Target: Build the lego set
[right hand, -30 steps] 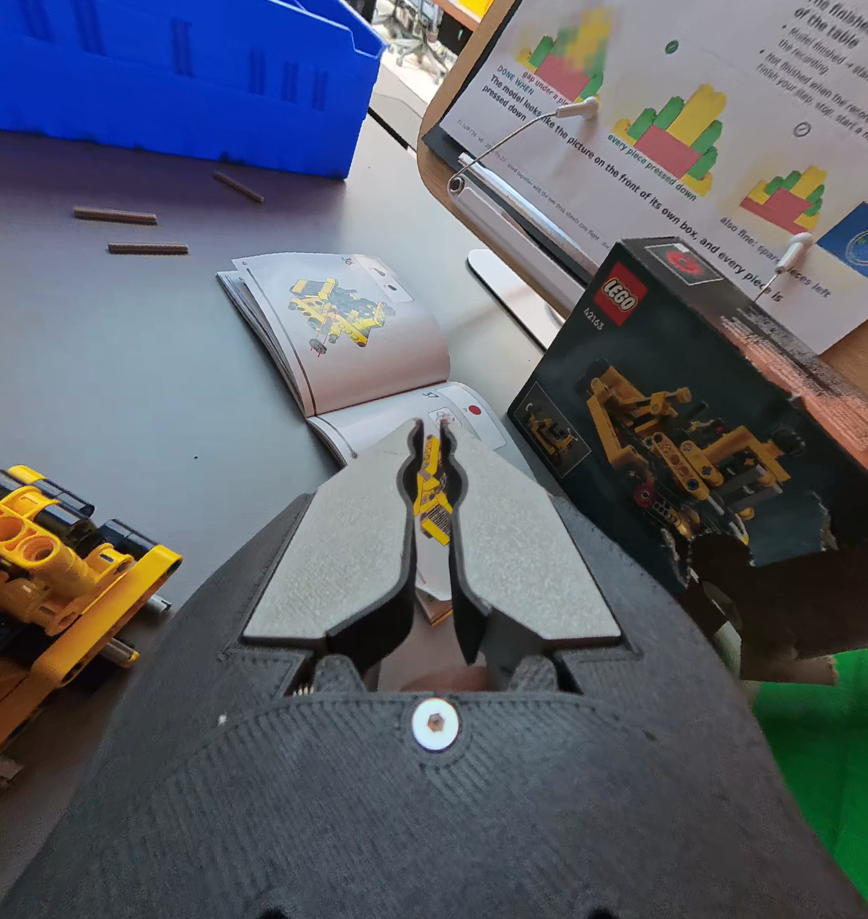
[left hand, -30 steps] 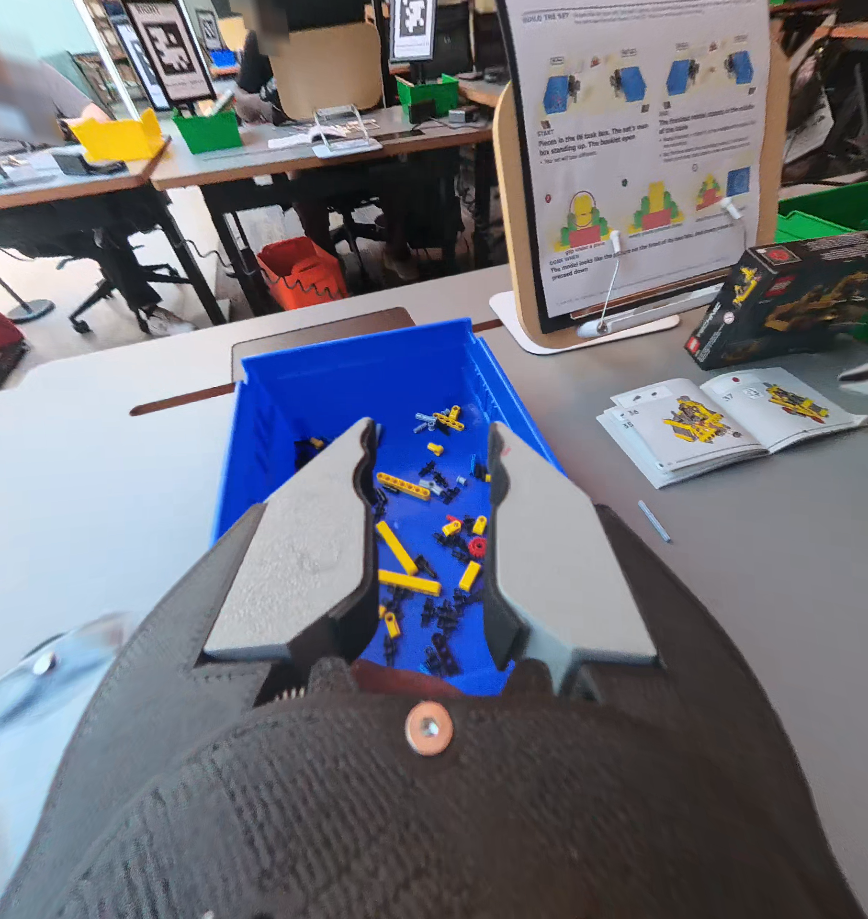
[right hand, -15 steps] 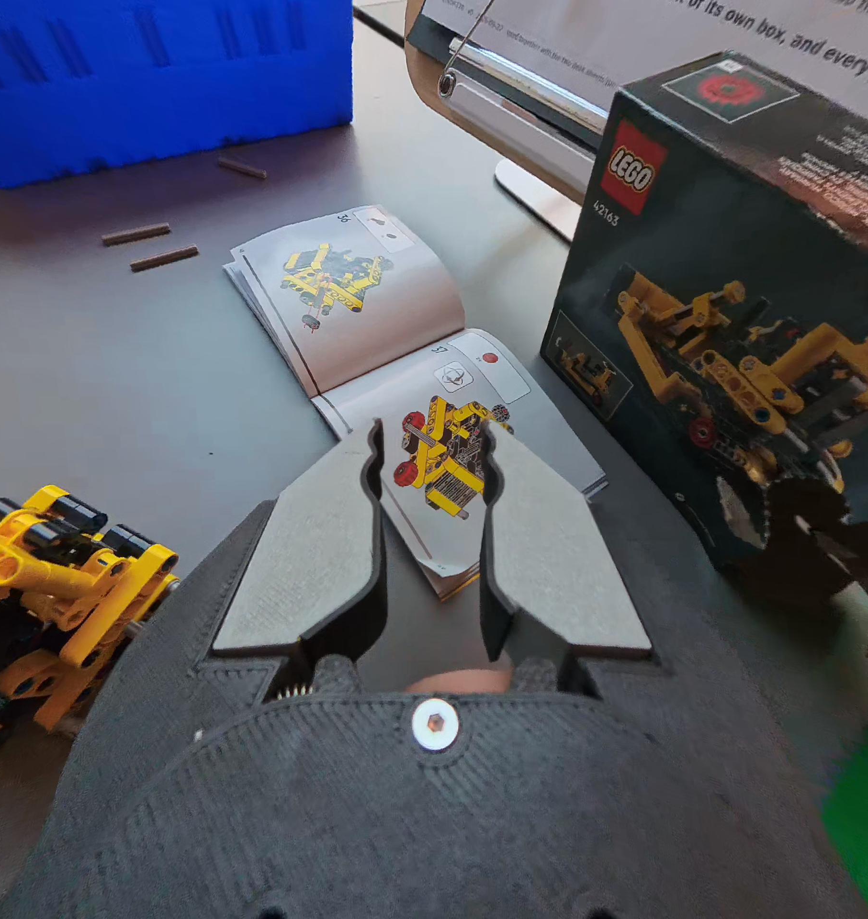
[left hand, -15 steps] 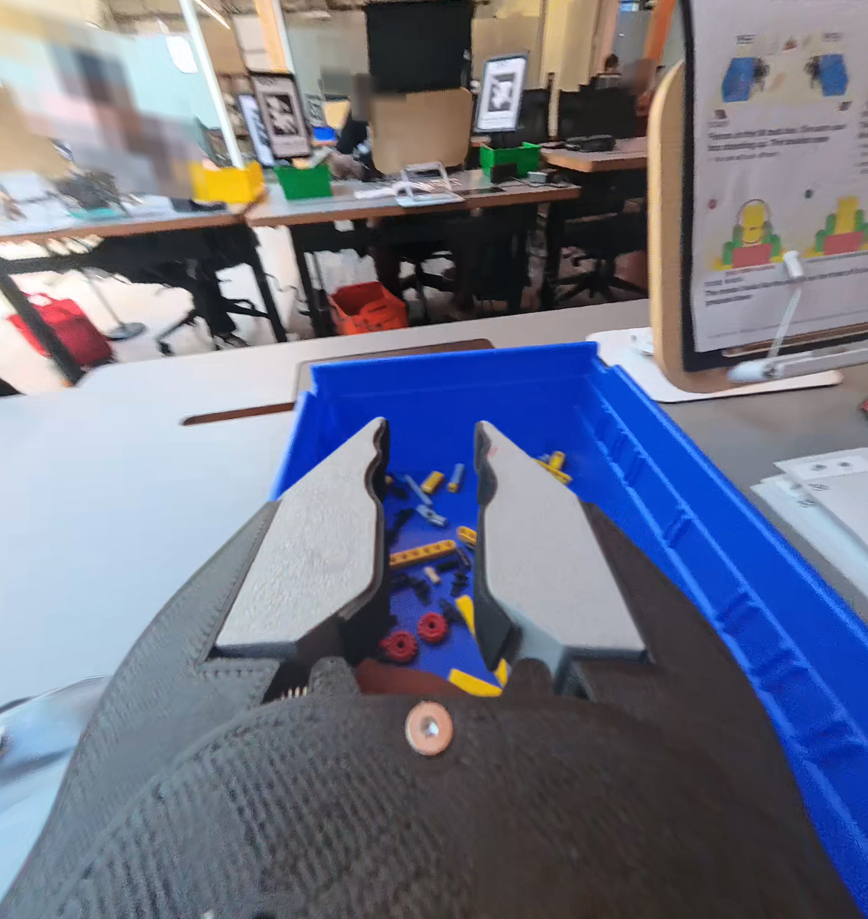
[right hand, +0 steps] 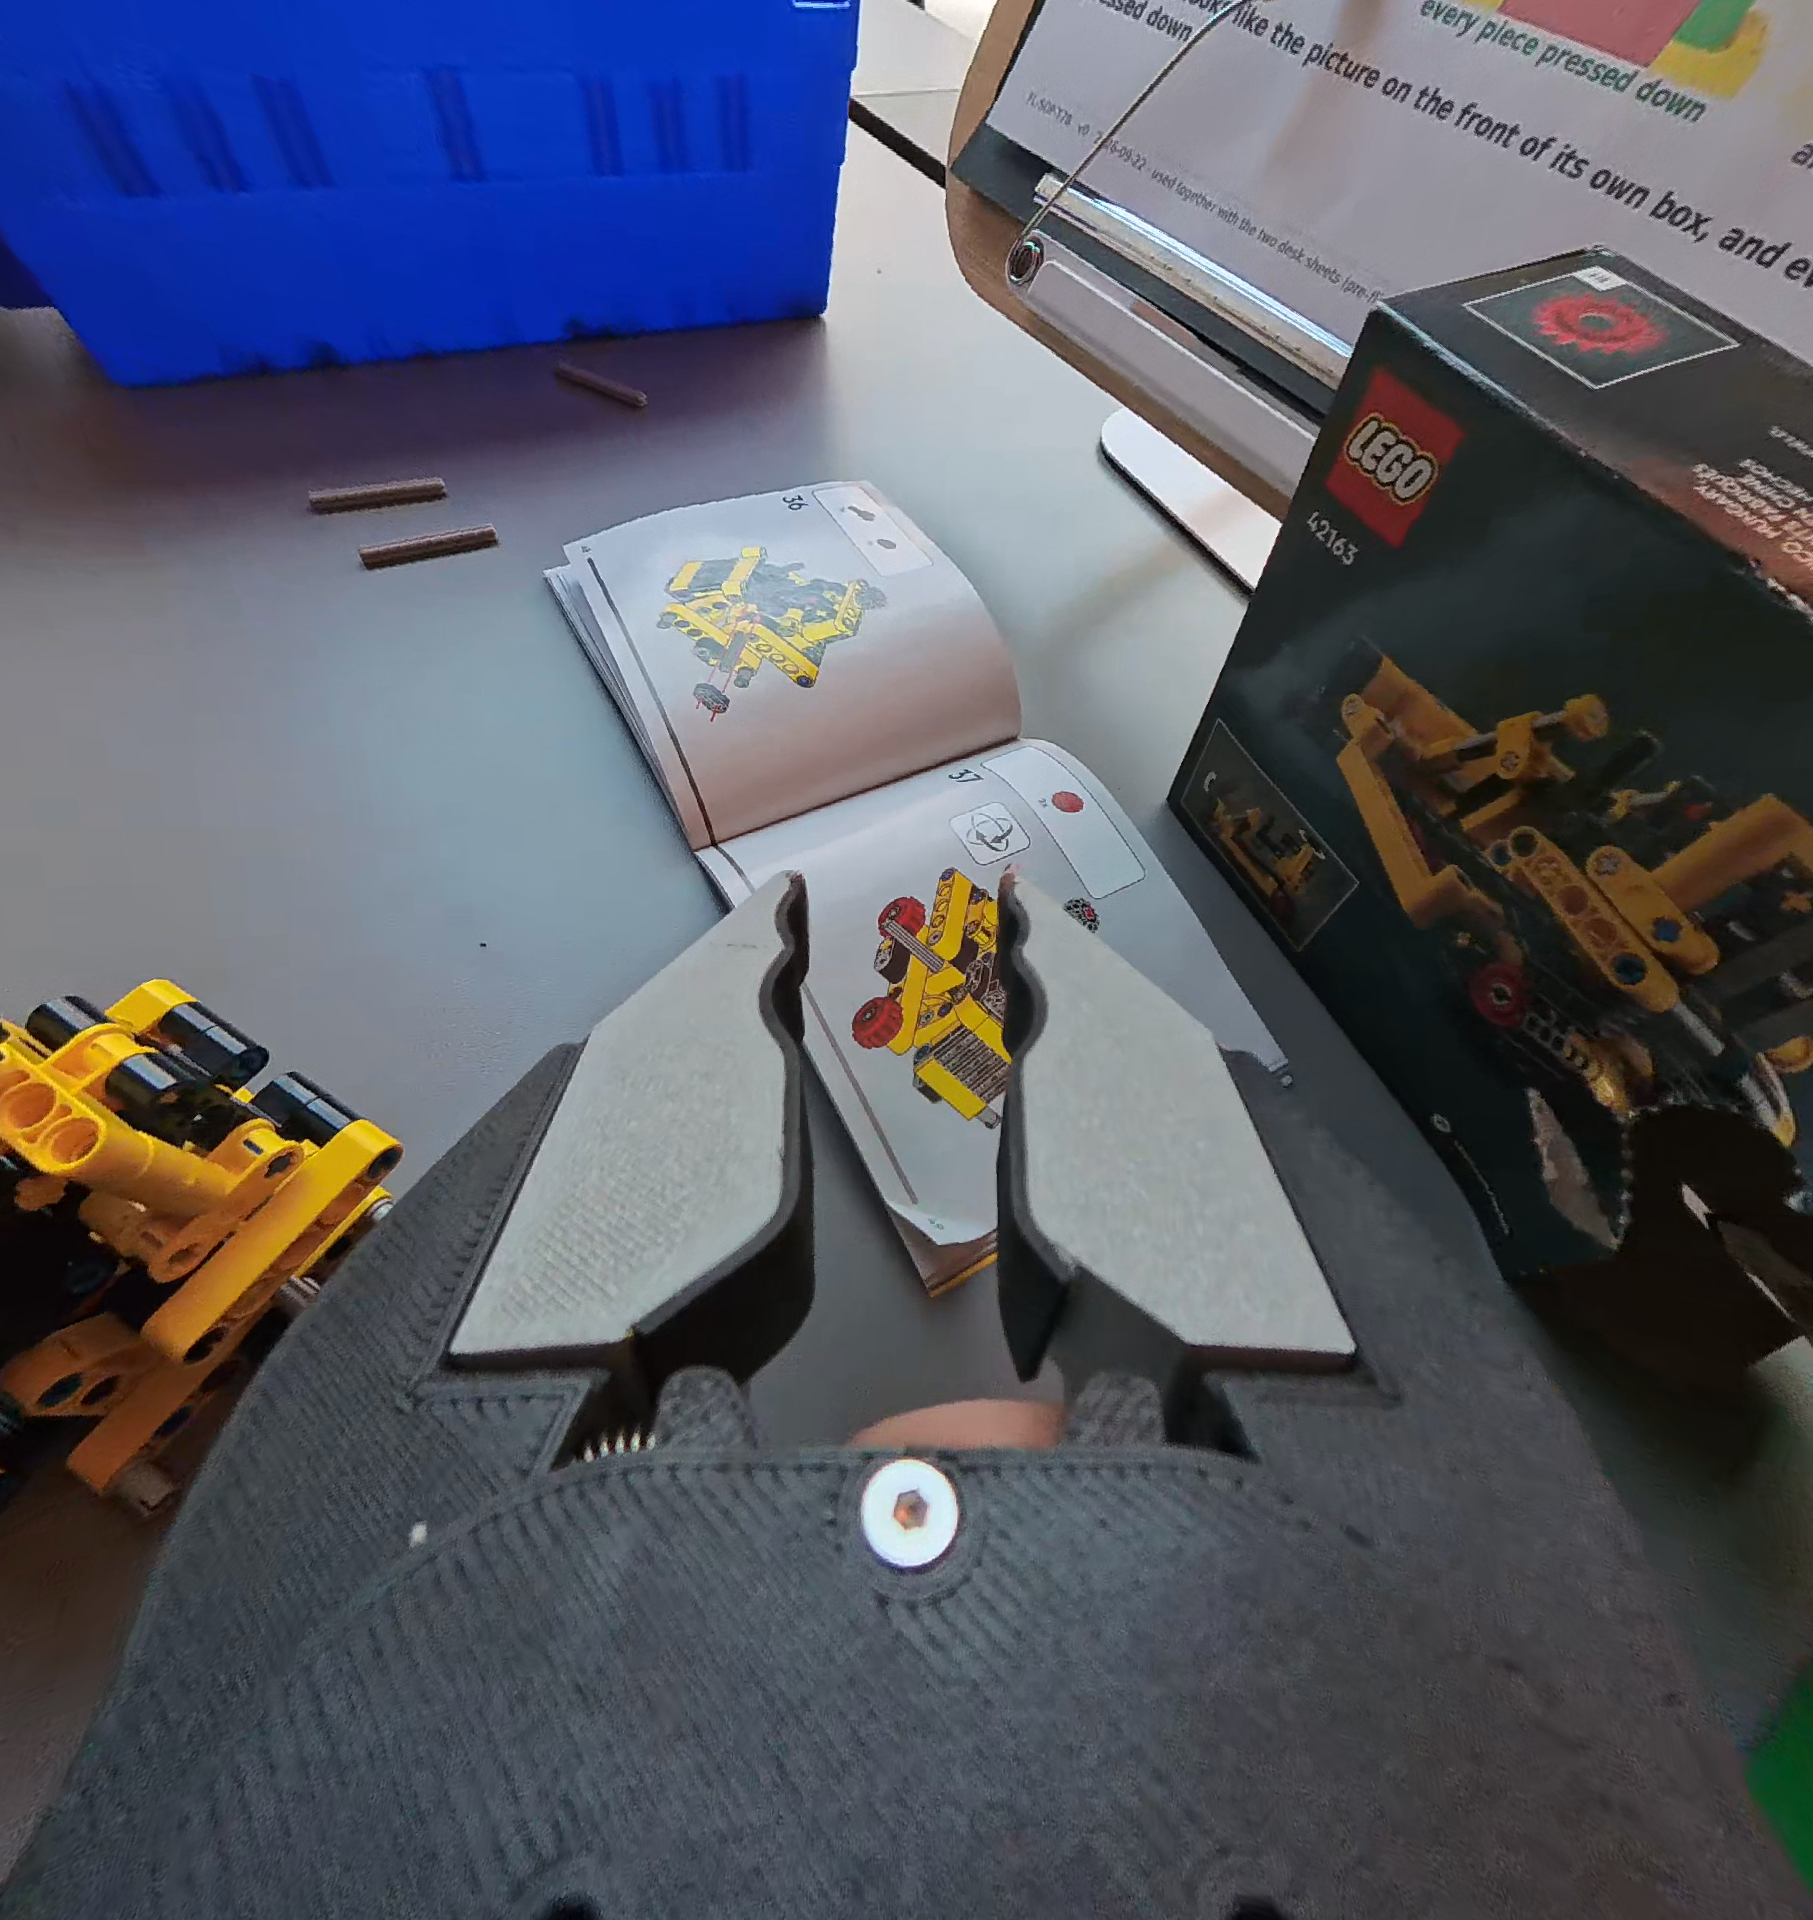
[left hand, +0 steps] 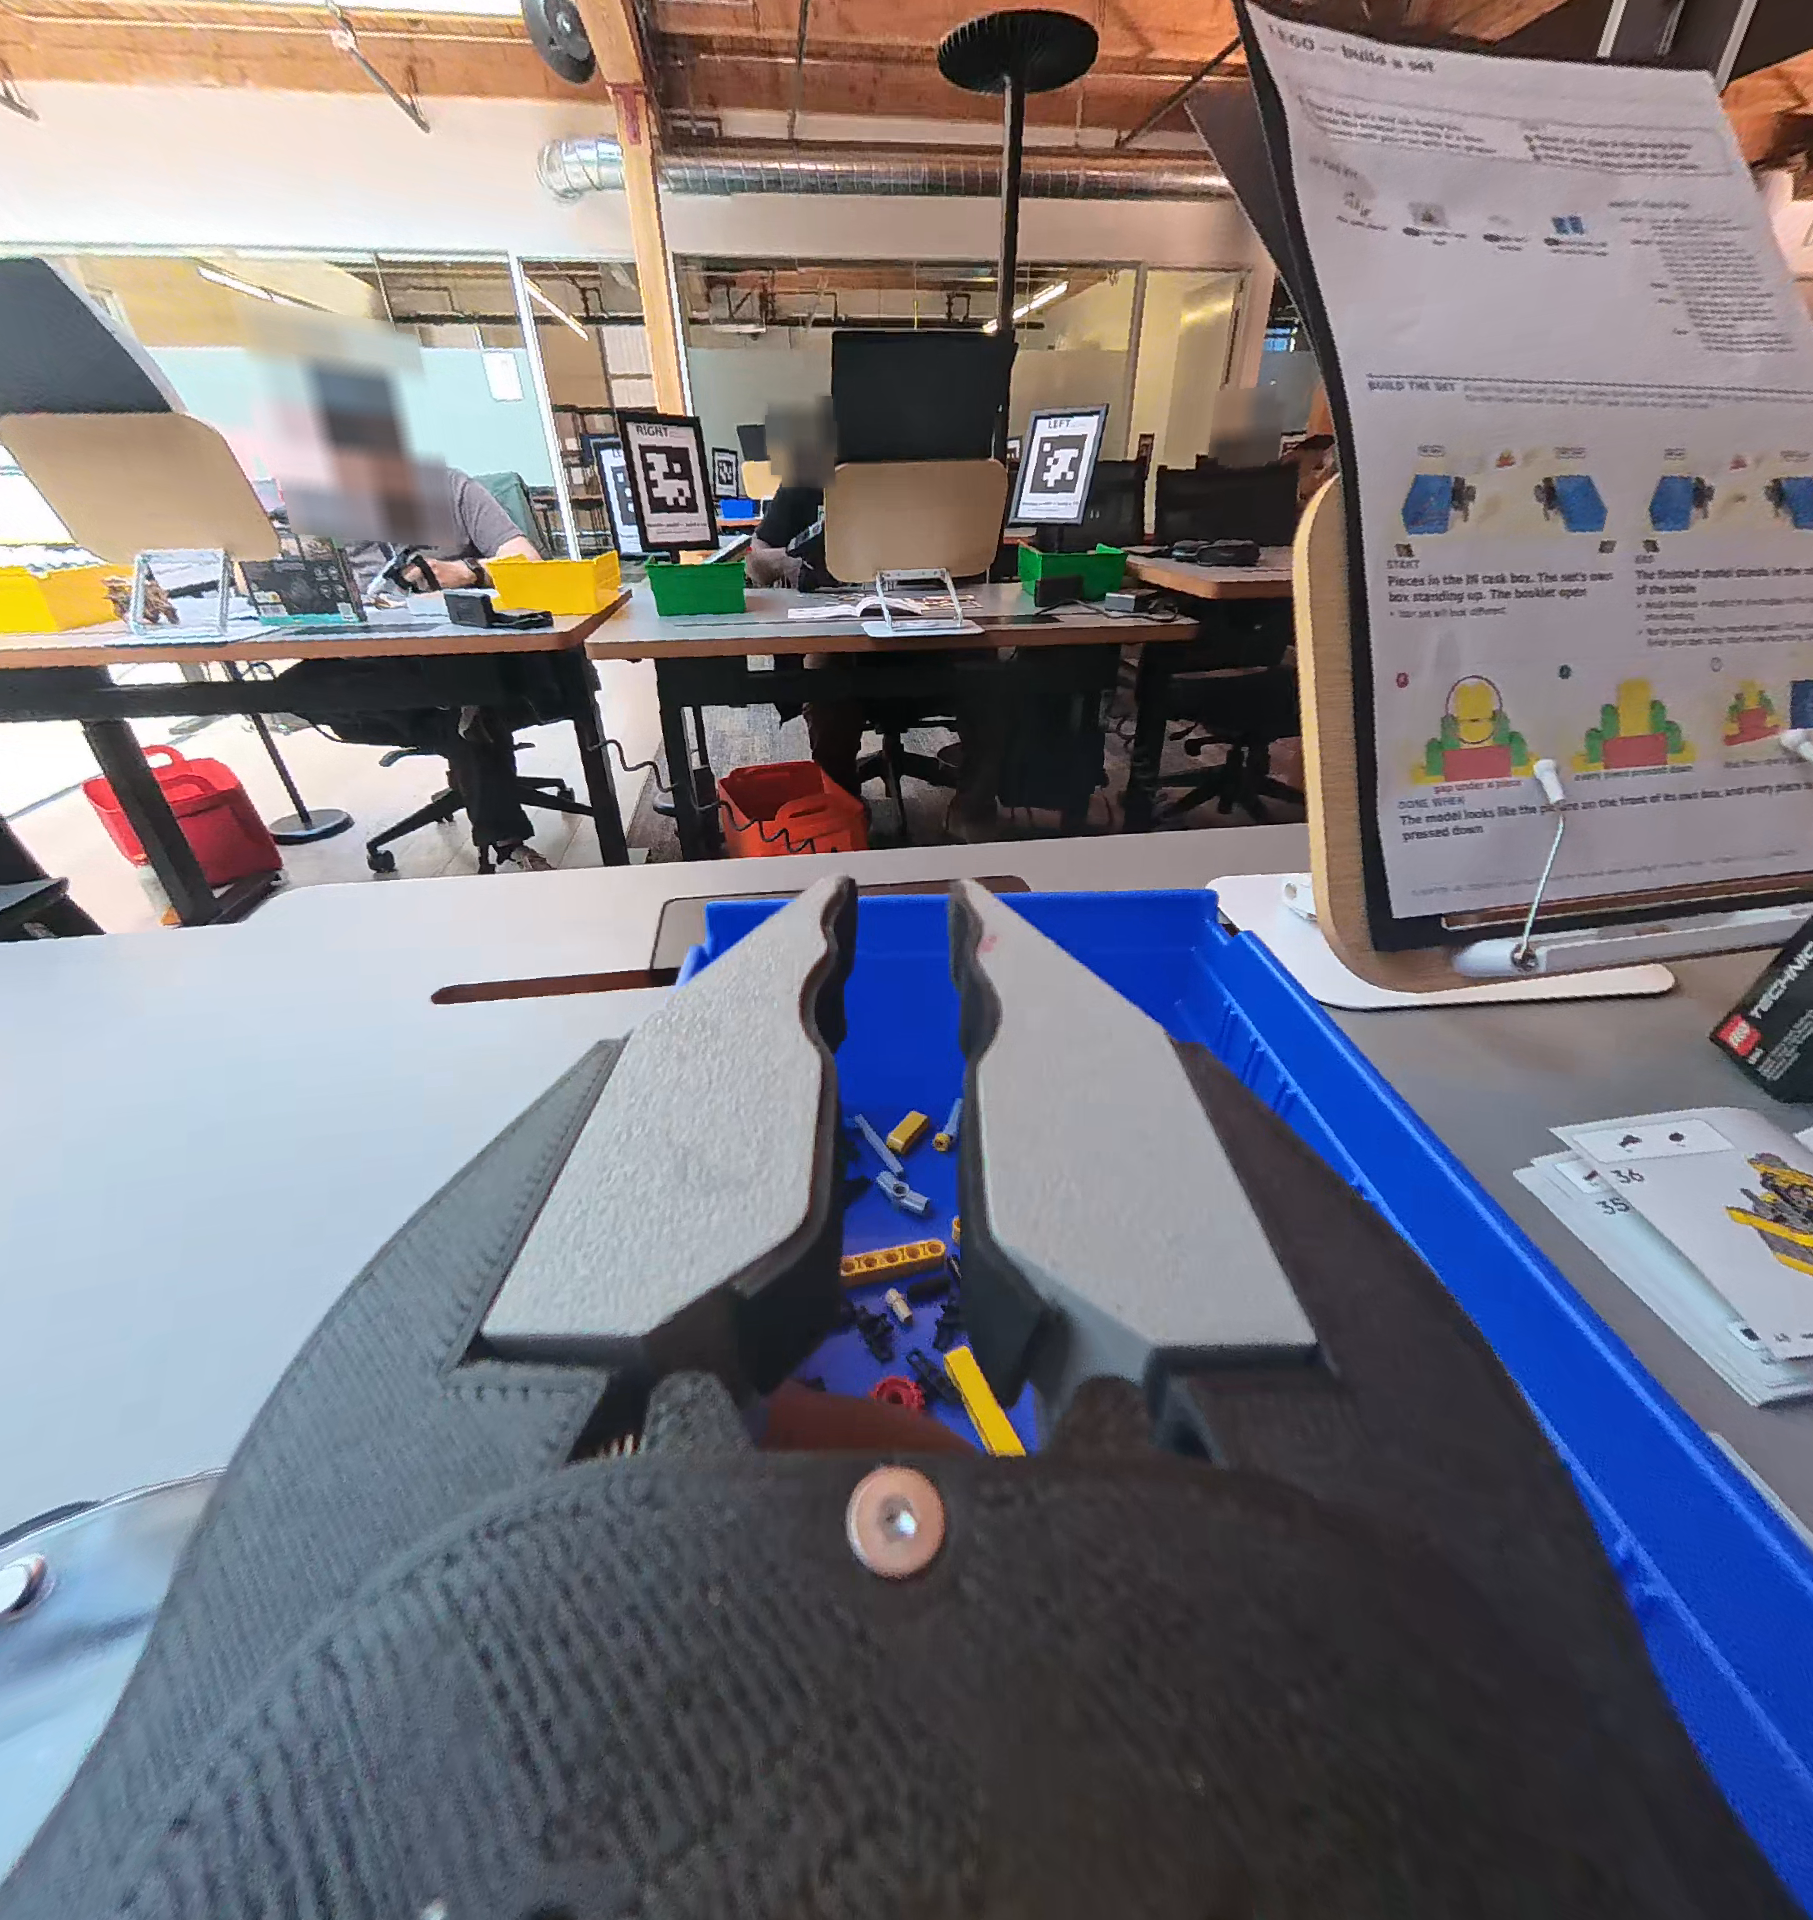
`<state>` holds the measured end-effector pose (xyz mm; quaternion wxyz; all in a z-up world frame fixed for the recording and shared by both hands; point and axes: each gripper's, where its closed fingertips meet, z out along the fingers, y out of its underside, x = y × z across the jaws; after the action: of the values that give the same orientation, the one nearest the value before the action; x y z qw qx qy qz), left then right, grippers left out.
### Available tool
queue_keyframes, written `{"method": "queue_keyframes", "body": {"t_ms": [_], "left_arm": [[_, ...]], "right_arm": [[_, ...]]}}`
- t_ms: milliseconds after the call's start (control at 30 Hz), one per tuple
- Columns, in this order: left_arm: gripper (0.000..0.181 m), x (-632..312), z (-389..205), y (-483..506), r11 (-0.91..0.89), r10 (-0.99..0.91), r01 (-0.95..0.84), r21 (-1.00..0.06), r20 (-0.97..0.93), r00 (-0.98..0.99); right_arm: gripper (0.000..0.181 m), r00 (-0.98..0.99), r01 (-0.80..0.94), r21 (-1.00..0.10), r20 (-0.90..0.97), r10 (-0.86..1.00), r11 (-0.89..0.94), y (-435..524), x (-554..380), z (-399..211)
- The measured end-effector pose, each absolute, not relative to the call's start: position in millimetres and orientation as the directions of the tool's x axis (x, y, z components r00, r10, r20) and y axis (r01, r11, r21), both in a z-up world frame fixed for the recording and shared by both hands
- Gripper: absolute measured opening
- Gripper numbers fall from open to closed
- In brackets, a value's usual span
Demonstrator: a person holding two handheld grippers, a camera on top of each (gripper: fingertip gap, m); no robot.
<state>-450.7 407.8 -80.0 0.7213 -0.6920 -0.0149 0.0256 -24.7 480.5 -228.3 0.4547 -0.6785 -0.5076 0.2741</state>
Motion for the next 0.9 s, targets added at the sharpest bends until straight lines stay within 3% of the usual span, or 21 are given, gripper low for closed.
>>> {"method": "queue_keyframes", "body": {"t_ms": [900], "left_arm": [[0.009,-440.1,-89.6,413.6,0.036,0.026,0.008,-0.999,0.009,1.0]], "right_arm": [[0.031,0.301,0.465,-0.885,0.138,0.944,-0.02,474.6,-27.5,-229.9]]}}
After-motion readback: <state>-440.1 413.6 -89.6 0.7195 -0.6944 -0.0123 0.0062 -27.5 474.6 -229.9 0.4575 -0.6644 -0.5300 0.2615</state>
